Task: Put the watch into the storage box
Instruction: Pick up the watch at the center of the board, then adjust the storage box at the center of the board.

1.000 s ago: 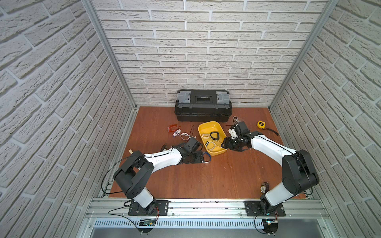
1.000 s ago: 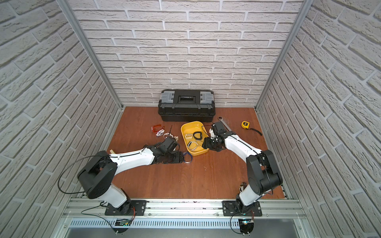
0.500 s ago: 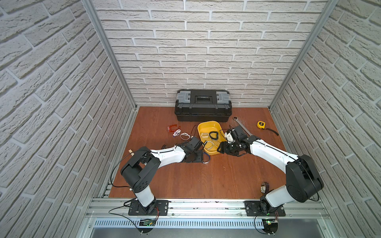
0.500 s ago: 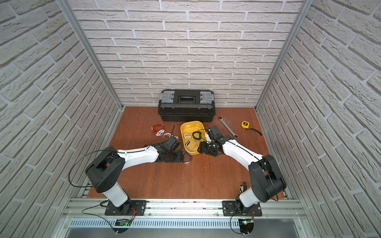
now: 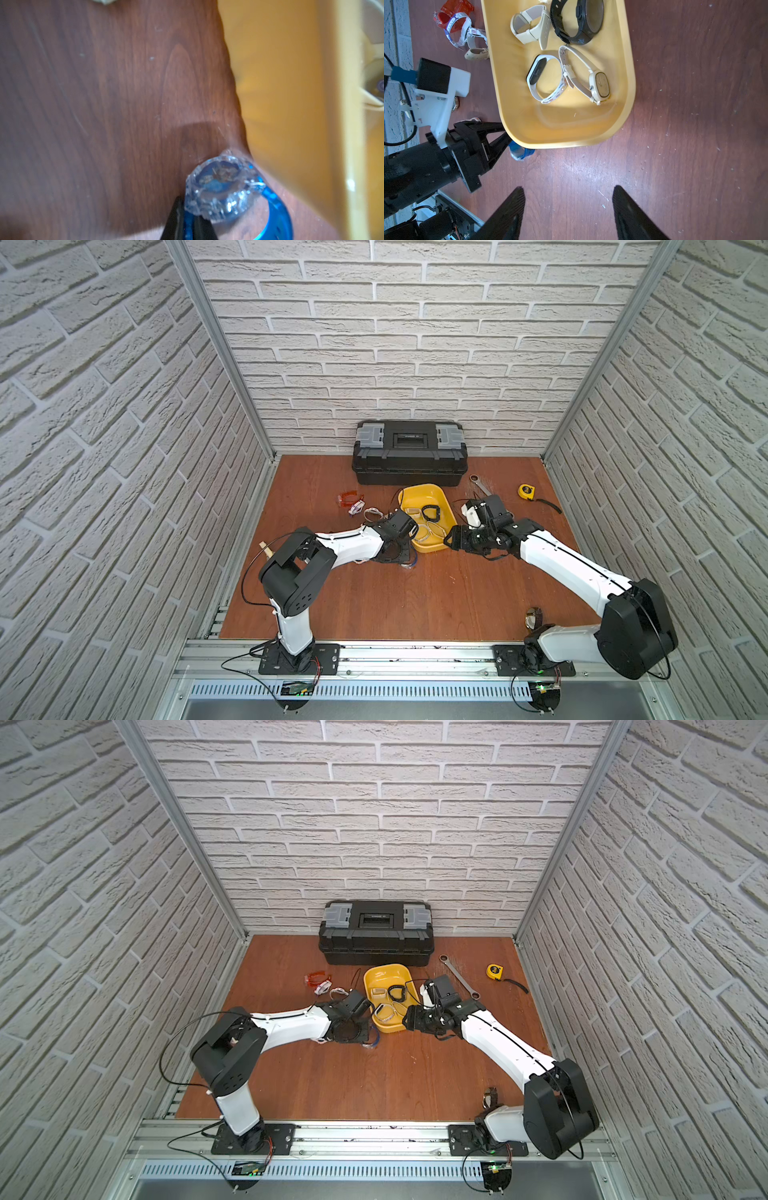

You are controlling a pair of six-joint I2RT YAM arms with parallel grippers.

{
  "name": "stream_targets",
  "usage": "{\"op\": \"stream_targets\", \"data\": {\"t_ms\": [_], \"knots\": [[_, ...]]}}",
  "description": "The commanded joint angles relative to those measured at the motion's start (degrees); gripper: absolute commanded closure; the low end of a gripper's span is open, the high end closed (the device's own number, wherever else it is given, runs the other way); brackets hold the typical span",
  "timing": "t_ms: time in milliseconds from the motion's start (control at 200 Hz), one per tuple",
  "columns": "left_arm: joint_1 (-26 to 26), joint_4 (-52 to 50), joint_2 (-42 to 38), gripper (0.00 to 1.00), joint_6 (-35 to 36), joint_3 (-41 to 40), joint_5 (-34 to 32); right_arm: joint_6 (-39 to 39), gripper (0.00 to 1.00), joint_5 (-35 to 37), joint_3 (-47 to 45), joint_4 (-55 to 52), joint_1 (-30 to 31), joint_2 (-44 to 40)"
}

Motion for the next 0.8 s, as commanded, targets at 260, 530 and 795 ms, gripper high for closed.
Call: {"op": "stream_targets", "data": {"t_ms": [260,530,795], "knots": [[0.55,-18.85,-13.28,0.93,6.31,1.44,-1.54,-1.41,0.28,-0.17,2.83,0.6,-4.5,0.46],[5.48,-26.07,-8.03,0.92,14.68,22.03,-1.71,-4.28,0.27,2.01,7.37,0.4,-11.56,10.52],[9.19,-26.49,7.09,0.92,19.61,39.09,-2.07,-2.09,0.3,-0.63,7.28,5.89,-8.6,18.07]]}}
